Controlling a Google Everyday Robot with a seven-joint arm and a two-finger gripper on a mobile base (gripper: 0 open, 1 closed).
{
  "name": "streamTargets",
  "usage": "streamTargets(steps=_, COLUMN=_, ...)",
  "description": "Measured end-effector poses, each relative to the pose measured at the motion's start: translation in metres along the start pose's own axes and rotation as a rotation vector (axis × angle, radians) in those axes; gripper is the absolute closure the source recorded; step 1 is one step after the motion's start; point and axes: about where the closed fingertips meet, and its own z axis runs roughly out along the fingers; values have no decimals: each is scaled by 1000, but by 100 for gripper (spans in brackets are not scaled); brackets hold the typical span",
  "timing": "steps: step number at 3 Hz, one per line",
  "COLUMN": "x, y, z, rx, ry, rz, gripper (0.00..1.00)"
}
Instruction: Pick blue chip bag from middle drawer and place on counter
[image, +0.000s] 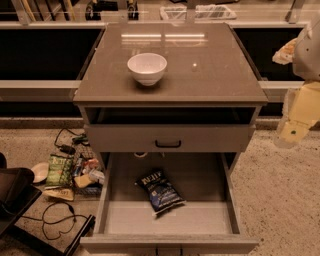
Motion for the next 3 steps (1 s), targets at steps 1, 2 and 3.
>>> streamTargets(steps=1, x=0, y=0, z=0, rx=0, ry=0, rz=0, gripper=0)
streamTargets(steps=2, x=-2, y=-1, z=18, rx=25, ry=-35, rz=24, gripper=0)
streamTargets(steps=3, x=-5, y=8, z=59, rx=56, ry=-82, rz=57, gripper=0)
